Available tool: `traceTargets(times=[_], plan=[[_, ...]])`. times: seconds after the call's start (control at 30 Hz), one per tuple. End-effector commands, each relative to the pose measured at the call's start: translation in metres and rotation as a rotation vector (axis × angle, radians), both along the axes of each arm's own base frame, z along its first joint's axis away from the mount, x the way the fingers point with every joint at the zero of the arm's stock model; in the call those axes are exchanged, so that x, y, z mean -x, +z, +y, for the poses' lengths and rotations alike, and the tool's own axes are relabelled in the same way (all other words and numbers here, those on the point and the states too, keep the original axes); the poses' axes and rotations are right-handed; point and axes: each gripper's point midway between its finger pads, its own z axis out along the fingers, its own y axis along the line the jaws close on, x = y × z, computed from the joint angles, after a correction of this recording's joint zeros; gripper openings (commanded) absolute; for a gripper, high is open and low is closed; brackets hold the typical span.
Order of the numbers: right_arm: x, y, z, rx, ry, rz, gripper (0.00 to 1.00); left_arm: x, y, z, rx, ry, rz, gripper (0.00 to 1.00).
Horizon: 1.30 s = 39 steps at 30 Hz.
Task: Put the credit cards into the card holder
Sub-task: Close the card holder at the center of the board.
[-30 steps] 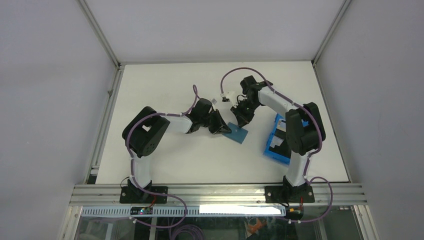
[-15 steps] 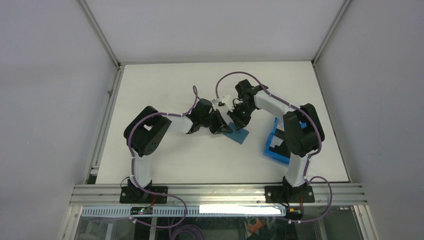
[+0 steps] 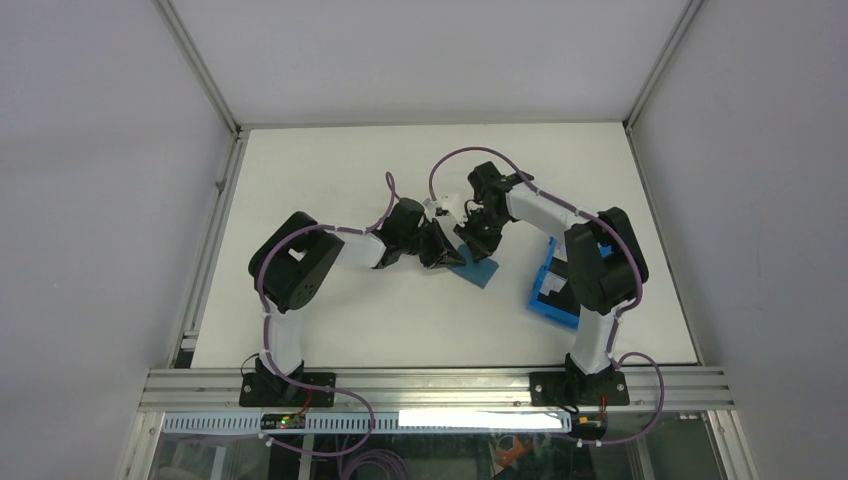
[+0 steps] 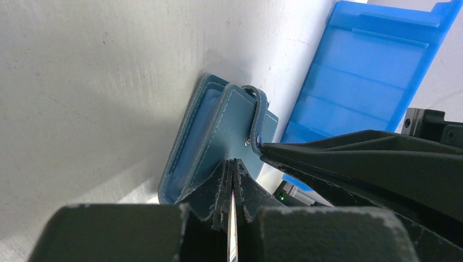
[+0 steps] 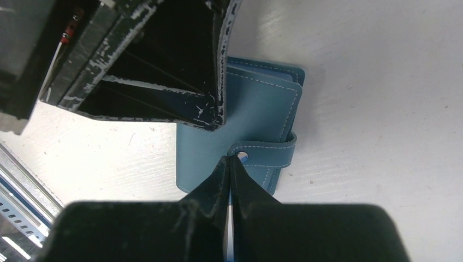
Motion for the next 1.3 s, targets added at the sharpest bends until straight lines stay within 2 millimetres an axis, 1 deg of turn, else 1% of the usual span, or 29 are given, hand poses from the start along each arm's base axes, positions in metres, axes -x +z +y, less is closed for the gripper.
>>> traceTargets(times=[0.0,0.23,0.43,0.67,0.87,1.03,1.27], plan=[[-0.002,0.016,0.006,-0.035,0.013,-0.051,0.00,0.009,-0.012,-0.001,-0.015,-0.007,0.020,0.01],[0.002,0.014,0.007,-0.026,0.033,-0.043,0.00,0.009,-0.013,0.000,-0.011,-0.005,0.023,0.01],[0.000,0.008,-0.001,0.027,0.023,-0.053,0.00,0.010,-0.014,0.000,-0.011,-0.005,0.025,0.01],[0.003,-0.001,-0.005,0.053,0.013,-0.036,0.00,0.010,-0.013,-0.001,-0.005,-0.005,0.024,0.01],[0.001,-0.008,-0.006,0.074,0.003,-0.019,0.00,0.010,-0.014,-0.001,-0.003,-0.004,0.025,0.01],[-0.003,-0.009,-0.002,0.075,-0.011,-0.001,0.00,0.010,-0.014,-0.001,-0.001,-0.006,0.026,0.01],[-0.005,-0.016,0.001,0.095,-0.017,0.048,0.00,0.011,-0.015,0.000,0.002,-0.005,0.028,0.01]])
